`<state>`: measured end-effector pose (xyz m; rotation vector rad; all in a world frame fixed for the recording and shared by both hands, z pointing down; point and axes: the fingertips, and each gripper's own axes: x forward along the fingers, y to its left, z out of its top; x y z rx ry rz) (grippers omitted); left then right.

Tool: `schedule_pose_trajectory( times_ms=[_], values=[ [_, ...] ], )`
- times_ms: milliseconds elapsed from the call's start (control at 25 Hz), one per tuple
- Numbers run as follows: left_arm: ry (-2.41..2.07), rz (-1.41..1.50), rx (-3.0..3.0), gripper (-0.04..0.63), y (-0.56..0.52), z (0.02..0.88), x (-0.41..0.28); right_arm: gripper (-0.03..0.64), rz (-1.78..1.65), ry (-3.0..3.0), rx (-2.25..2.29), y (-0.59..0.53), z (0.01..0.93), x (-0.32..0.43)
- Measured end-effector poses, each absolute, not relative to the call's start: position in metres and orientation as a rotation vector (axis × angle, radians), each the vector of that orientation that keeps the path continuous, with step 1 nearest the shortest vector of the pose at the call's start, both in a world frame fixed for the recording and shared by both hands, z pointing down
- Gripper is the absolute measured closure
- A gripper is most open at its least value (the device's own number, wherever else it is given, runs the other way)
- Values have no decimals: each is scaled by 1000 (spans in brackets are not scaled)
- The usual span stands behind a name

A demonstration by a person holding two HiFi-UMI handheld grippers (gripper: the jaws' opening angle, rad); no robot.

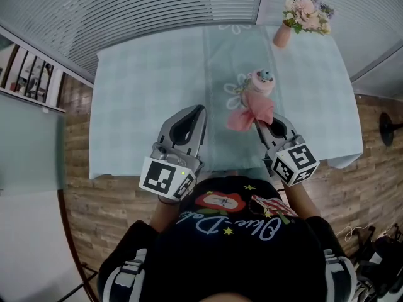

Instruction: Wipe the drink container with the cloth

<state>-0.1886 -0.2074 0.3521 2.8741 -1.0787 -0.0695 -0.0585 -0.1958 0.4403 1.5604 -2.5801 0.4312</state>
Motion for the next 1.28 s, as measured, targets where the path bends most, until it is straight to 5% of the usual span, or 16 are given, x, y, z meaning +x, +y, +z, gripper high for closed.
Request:
schedule_pose_trajectory(
  times_ms=[1280],
  values=[
    [-1206,-53,2813,591,-203,358,-218,603,472,-2229,1649,-237,522,-9]
  ],
)
